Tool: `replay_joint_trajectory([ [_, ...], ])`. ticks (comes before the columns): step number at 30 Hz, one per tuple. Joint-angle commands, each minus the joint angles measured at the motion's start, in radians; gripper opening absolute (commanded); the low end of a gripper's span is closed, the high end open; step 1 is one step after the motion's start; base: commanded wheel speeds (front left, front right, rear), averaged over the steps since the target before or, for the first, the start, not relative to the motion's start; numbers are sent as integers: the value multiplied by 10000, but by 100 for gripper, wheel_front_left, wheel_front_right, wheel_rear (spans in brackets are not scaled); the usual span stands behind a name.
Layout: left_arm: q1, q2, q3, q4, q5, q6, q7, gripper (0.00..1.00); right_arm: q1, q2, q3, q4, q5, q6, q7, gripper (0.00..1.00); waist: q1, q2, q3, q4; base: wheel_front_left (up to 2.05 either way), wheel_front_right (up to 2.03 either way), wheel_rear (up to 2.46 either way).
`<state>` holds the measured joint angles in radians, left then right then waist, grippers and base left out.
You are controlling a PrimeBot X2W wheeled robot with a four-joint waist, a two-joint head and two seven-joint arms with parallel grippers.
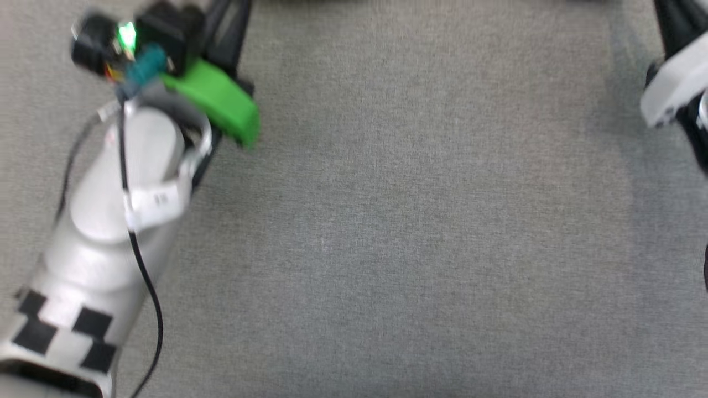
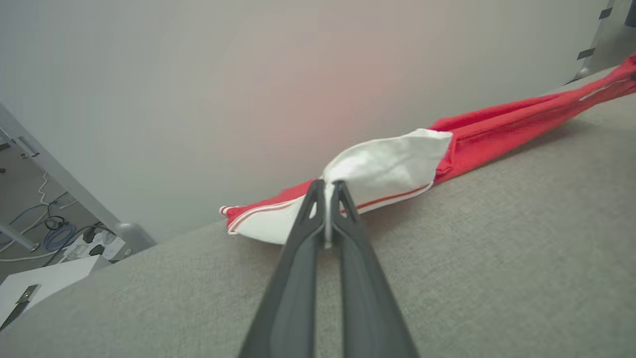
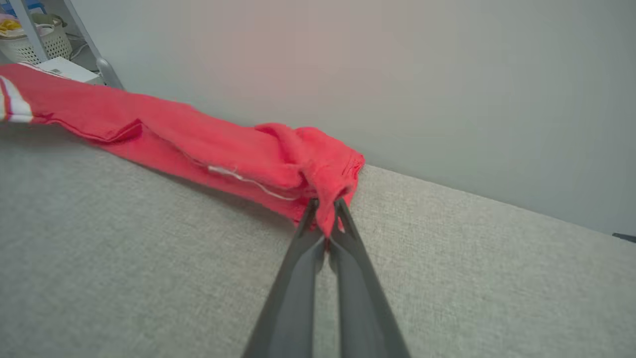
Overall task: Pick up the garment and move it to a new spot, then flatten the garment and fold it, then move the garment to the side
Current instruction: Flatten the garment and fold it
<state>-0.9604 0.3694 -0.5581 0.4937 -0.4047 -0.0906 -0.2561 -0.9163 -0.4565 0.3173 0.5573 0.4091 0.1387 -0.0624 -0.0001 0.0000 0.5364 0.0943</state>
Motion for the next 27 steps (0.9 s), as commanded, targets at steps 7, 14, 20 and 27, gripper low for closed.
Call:
replay_joint_trajectory([
  [7,2891,575,-138,-631,-450,383,48,0,2411,-418,115,-289,933,-80,612,0,1,0,-2308,240,0,0,0],
  [14,5051,1182,-326,-1406,-937,506,537,0,4020,-392,103,-385,1701,-80,1221,0,1,0,-3274,295,0,0,0],
  [20,6667,1688,-426,-2317,-1375,715,1015,0,5402,-324,-83,-533,2643,-80,2020,0,1,0,-3951,399,0,0,0],
  [27,8151,2207,-579,-3057,-1784,947,1560,0,6951,-308,-191,-1127,4079,-80,3567,0,1,0,-4732,378,0,0,0],
])
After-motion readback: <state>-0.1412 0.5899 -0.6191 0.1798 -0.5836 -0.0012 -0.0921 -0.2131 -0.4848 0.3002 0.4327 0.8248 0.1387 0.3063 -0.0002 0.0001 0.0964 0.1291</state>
